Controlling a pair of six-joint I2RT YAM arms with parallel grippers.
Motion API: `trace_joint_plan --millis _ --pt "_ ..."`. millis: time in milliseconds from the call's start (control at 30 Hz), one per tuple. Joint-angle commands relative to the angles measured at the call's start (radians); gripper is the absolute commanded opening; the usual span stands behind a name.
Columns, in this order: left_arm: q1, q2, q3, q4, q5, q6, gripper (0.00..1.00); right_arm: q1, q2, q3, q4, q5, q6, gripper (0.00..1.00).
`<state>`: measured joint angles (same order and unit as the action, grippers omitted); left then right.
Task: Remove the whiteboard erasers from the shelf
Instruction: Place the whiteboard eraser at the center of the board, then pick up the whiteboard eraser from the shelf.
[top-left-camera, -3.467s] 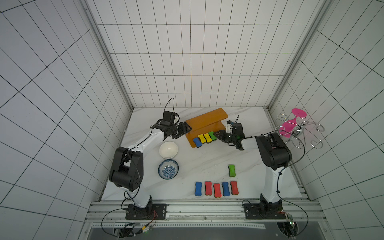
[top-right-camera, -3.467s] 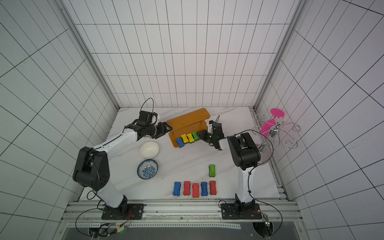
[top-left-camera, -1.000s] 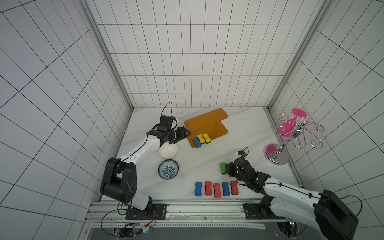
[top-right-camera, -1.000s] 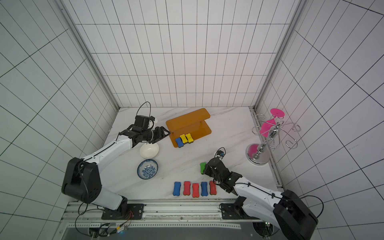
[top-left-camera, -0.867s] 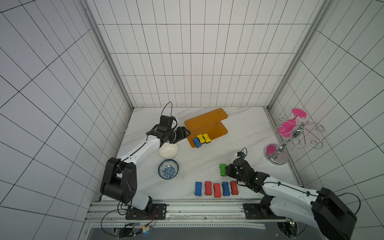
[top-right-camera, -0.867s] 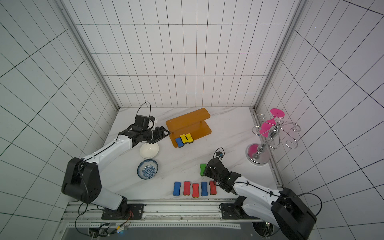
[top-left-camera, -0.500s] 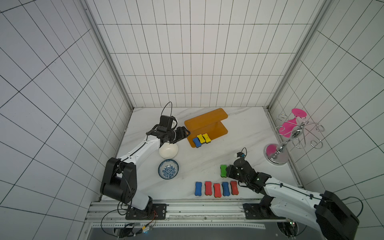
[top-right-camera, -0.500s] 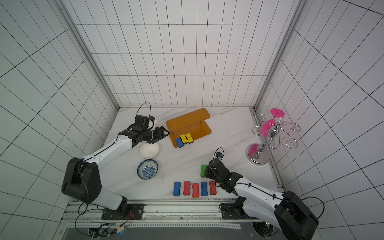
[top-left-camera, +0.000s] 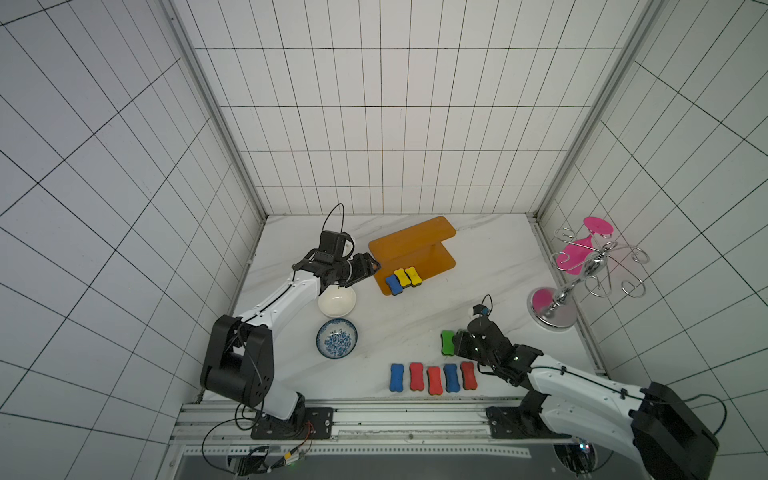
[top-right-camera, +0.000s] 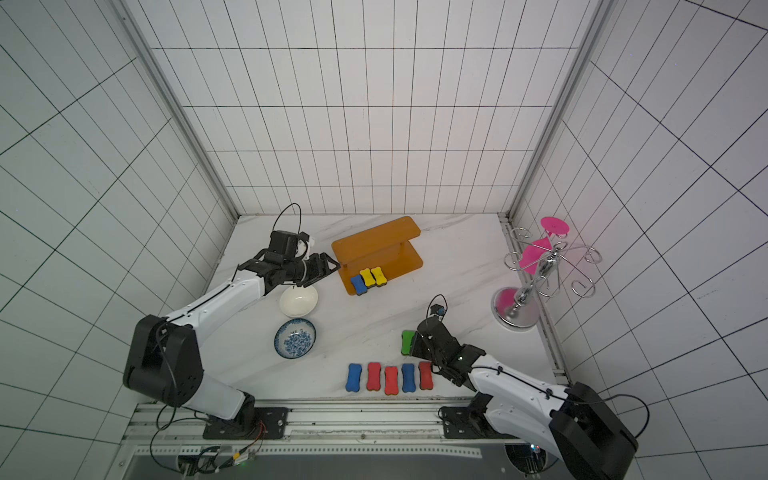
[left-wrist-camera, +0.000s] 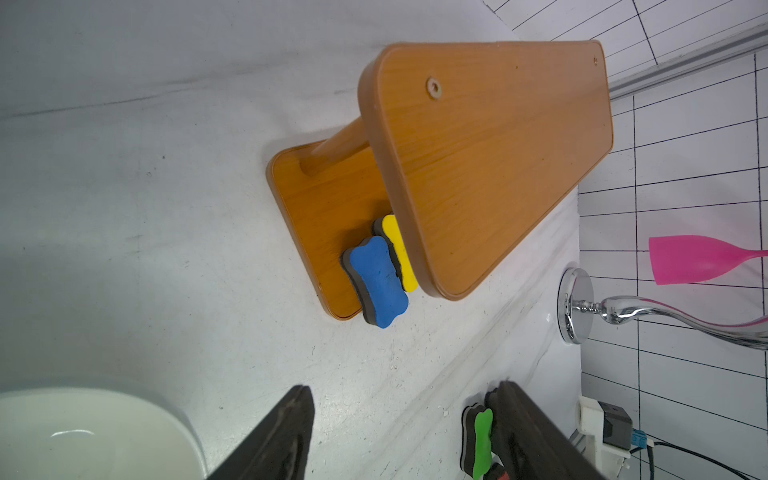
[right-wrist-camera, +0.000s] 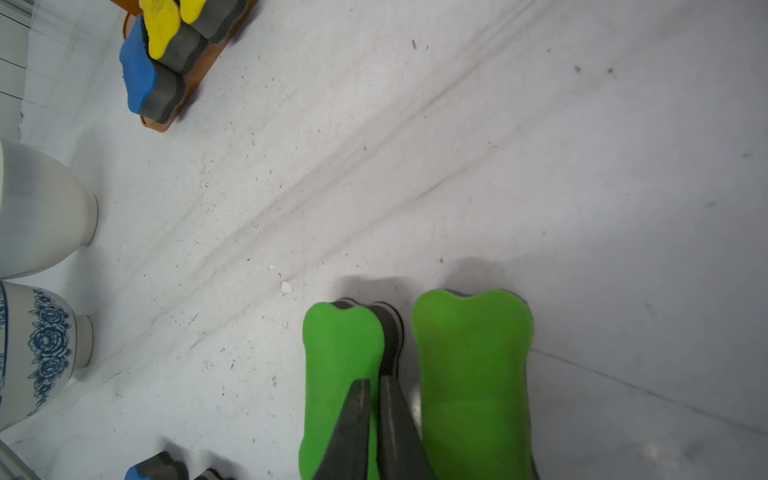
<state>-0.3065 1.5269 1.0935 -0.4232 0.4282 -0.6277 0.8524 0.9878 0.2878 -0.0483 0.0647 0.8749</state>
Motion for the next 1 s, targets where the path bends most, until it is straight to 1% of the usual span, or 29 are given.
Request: trace_joint_plan --millis 0,67,133,200,267,300,367,433,500,567,700,800,967 --pt "-0.002 -0.017 0.009 0.018 -0.018 0.011 0.73 0.001 -0.037 0.057 -0.068 0.015 -0.054 0.15" --pt "-0.003 -0.014 0.012 0.028 -0.025 0.001 0.73 0.000 -0.040 0.076 -0.049 0.011 -0.083 0.18" --pt "-0.010 -0.022 -0.009 0.057 -0.059 -0.015 0.74 -0.002 -0.016 0.105 0.011 0.009 -0.120 0.22" --pt "-0.020 -0.020 -0.029 0.092 -0.073 -0.025 0.74 -0.009 0.053 0.169 0.088 -0.023 -0.180 0.25" --pt "-0.023 -0.008 -0.019 0.093 -0.087 -0.029 0.74 -0.026 0.151 0.232 0.140 -0.042 -0.227 0.26" --pt "-0.023 -0.002 -0.012 0.096 -0.094 -0.034 0.74 -0.052 0.206 0.254 0.201 -0.076 -0.241 0.26" --pt "-0.023 0.009 0.001 0.108 -0.098 -0.045 0.74 -0.131 0.339 0.284 0.355 -0.212 -0.241 0.25" --pt "-0.026 0.027 0.022 0.113 -0.096 -0.051 0.73 -0.194 0.455 0.324 0.488 -0.314 -0.220 0.25" --pt "-0.031 0.057 0.059 0.099 -0.097 -0.036 0.70 -0.223 0.557 0.374 0.593 -0.361 -0.219 0.26" --pt "-0.035 0.089 0.092 0.071 -0.115 -0.019 0.69 -0.241 0.631 0.422 0.622 -0.379 -0.223 0.27" --pt "-0.033 0.143 0.152 0.023 -0.128 0.009 0.67 -0.304 0.782 0.476 0.763 -0.448 -0.166 0.31" --pt "-0.030 0.169 0.186 0.005 -0.135 0.021 0.66 -0.337 0.857 0.533 0.783 -0.482 -0.153 0.32" --pt "-0.028 0.217 0.229 -0.003 -0.133 0.014 0.62 -0.354 0.935 0.605 0.760 -0.511 -0.167 0.34"
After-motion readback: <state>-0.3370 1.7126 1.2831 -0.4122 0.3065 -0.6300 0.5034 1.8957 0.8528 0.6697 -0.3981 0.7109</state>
